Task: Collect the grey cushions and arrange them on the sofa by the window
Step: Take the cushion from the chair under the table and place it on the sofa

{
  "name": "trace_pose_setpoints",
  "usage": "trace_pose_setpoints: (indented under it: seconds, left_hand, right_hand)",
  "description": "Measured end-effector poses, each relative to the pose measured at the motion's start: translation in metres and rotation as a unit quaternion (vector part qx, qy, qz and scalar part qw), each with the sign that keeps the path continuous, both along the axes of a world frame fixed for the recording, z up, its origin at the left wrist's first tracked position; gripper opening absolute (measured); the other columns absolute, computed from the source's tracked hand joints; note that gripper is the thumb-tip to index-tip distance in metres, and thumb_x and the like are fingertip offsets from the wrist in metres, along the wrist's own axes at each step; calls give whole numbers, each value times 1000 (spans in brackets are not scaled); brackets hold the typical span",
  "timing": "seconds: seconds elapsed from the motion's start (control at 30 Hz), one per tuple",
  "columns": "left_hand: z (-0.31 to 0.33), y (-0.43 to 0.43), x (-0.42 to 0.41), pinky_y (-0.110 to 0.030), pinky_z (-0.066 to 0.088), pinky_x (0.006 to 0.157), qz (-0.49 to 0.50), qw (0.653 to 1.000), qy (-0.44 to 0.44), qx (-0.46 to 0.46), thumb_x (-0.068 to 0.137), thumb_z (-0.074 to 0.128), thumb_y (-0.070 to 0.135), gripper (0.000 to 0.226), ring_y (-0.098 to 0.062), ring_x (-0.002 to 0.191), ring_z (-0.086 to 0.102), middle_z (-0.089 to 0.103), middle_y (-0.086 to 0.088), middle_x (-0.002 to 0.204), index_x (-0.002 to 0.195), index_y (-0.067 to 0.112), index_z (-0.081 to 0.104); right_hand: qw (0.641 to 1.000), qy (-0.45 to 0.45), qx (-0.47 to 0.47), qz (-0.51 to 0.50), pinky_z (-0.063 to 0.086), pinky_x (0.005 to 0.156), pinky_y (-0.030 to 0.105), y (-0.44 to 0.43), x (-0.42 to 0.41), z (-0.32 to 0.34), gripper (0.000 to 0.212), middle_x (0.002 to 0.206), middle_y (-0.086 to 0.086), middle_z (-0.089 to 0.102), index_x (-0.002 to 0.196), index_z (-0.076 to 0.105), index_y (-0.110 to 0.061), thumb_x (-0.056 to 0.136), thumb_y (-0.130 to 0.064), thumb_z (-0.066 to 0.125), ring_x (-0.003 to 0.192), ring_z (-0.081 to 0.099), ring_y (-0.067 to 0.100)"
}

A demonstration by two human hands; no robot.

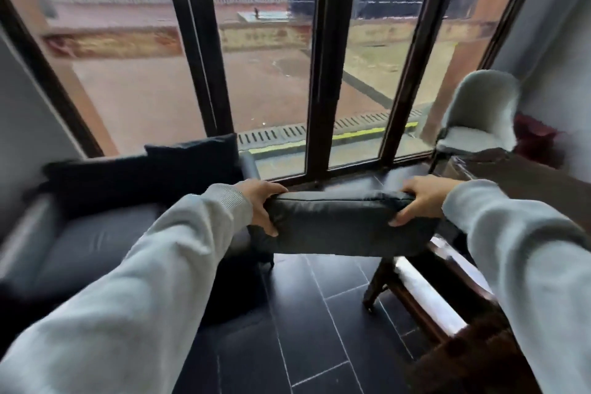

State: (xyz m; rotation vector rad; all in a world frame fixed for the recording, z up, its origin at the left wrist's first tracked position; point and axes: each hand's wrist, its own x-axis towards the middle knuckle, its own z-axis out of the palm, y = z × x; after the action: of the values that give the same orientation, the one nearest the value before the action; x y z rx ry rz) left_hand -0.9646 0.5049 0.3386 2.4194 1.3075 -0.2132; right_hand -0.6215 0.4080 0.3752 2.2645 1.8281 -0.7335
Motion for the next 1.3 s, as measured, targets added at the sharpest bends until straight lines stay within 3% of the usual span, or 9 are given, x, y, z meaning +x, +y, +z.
trace_pose_setpoints:
  seconds: [0.07,0.13,0.2,0.3,0.5,0.67,0.77,1.1,1.3]
  left_hand:
    - [-12,24,-42,-35,43,106,33,999,16,5,60,91,44,103,-24,129,51,59,0,138,149,39,40]
    - [-26,47,-78,-40,42,107,65,997,44,8,60,89,52,112,-26,132,48,54,-1,141,153,42,28]
    - [-36,58,-96,-49,41,104,89,994,68,13,52,85,67,121,-26,130,49,53,2,137,152,50,19]
    - [-51,98,-135,-61,32,103,161,982,93,37,45,79,77,124,-28,126,51,52,6,133,149,56,14]
    - [-54,172,-203,-45,26,82,230,968,97,22,49,75,75,92,-18,116,56,50,23,96,132,60,36]
    - [-54,219,-244,-45,27,84,261,958,112,43,52,72,74,86,-18,111,58,50,23,98,129,62,37]
    - [-57,247,-265,-46,28,85,256,958,121,48,54,71,73,83,-19,110,59,54,21,101,129,62,37]
    - [-69,376,-352,-54,26,106,173,969,143,100,67,68,74,83,-23,122,51,58,12,130,140,60,31]
    - [-77,457,-391,-63,14,111,89,978,140,128,73,66,70,88,-26,134,41,49,8,143,147,55,22]
  right_hand:
    - [999,9,-5,45,52,78,27,52,-41,-11,34,88,-7,74,88,74,-28,71,-54,89,87,69,14]
    - [996,16,-19,83,52,90,31,106,-81,-24,31,92,-8,74,92,75,-32,72,-52,88,94,68,16]
    - [995,26,-18,93,50,97,34,141,-105,-35,41,101,-6,73,106,75,-31,73,-52,88,100,67,18]
    - [991,30,-23,131,51,96,35,216,-154,-50,48,105,-3,72,112,75,-28,73,-54,87,100,66,19]
    - [974,52,-78,204,53,100,37,332,-220,-59,49,108,-1,75,111,75,-24,73,-54,87,101,69,21]
    - [966,57,-78,240,51,95,33,397,-265,-66,34,100,-8,73,98,72,-34,73,-52,87,101,68,20]
    - [966,65,-80,235,47,88,30,431,-288,-71,28,91,-12,68,83,65,-39,72,-54,87,92,64,16]
    - [981,100,-58,153,54,97,35,502,-365,-99,28,101,-6,73,83,66,-39,72,-51,89,99,68,21]
    - [990,117,-26,80,54,96,35,516,-404,-110,52,115,-4,72,124,69,-40,76,-55,83,109,67,22]
